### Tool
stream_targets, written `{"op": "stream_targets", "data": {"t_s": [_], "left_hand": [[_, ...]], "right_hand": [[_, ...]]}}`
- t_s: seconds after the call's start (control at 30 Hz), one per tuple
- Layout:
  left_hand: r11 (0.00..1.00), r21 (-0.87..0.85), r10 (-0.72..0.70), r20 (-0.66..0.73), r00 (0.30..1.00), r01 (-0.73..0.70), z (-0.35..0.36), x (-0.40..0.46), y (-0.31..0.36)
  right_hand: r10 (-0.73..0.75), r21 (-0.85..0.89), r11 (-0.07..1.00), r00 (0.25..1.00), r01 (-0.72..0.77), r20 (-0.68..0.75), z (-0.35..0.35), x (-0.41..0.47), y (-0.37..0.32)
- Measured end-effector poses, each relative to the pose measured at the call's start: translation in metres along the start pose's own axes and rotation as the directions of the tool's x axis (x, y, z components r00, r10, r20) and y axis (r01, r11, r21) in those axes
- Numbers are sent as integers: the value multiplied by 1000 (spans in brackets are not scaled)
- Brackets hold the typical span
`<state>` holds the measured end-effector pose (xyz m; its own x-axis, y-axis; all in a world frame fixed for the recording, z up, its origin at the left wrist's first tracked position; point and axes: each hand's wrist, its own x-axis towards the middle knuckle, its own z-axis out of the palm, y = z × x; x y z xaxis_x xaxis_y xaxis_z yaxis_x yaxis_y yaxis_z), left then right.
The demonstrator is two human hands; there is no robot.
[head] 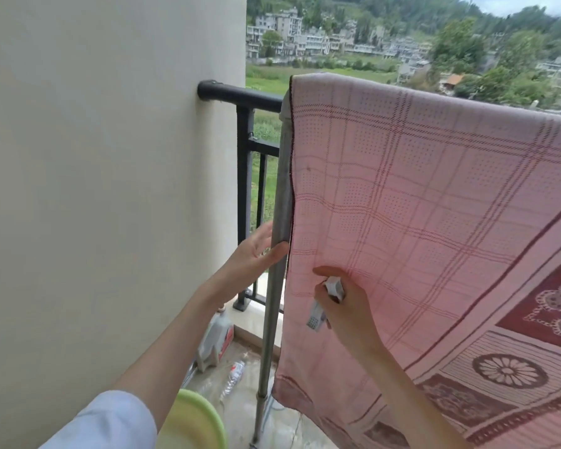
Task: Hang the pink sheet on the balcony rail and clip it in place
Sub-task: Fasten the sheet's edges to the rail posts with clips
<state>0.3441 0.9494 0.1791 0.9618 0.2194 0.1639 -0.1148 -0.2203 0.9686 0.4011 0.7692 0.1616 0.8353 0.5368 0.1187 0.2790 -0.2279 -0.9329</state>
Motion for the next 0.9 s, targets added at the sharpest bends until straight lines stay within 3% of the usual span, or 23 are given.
{"op": "stream_targets", "data": {"t_s": [0.33,0.47,0.63,0.73,0.9], "left_hand": [[988,-156,41,283,958,3,-20,23,15],[961,-276,67,279,958,14,-22,25,7],[956,-294,86,232,969,-15,-27,24,0],[959,-281,76,180,981,-22,-30,30,-3],[927,-374,72,238,969,22,-34,40,-9]], "right_hand": [[17,-63,997,967,-34,-253,47,-8,-25],[-55,-172,985,934,-8,-354,53,-7,-33],[-149,-256,966,896,41,-418,61,3,-42],[-110,-198,980,899,27,-425,66,13,-50],[-20,-72,997,895,-13,-446,71,26,-55]]}}
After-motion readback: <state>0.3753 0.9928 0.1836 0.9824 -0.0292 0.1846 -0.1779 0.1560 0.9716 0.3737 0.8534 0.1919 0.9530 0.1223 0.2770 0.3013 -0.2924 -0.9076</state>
